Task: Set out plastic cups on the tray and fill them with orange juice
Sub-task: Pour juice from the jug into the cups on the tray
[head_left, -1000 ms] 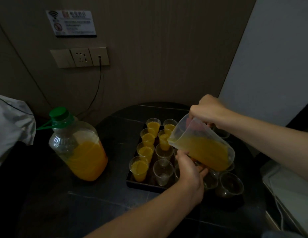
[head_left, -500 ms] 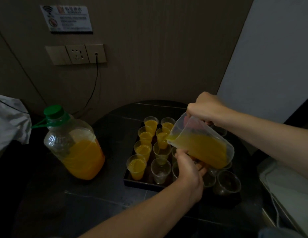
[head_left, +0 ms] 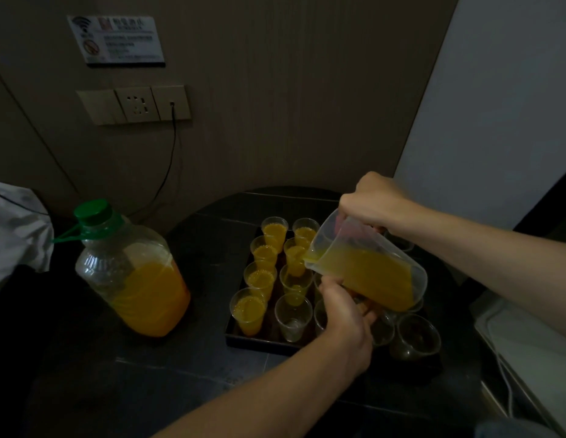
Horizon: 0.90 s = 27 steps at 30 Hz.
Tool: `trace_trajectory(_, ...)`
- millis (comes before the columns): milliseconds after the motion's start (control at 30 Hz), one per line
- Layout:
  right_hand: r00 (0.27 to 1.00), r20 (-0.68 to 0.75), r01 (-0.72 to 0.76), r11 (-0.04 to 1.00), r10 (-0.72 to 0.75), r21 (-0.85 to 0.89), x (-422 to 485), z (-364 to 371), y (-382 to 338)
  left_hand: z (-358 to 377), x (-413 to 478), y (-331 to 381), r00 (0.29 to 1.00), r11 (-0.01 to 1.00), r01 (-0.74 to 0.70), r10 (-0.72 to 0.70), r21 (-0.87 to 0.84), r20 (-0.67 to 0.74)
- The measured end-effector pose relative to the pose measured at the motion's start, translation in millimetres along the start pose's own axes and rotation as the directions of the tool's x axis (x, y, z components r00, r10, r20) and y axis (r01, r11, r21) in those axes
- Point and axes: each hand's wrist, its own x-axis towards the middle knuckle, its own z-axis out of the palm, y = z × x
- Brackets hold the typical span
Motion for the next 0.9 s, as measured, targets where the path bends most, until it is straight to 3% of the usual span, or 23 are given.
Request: trace_trajectory(900, 1.000, 0.007, -0.001, 1.000, 0.001, -0.006, 1.4, -3.3, 0.7, 5.2, -1.6, -3.6, 1.000, 1.000, 0.019, -0.019, 0.012, -0.022)
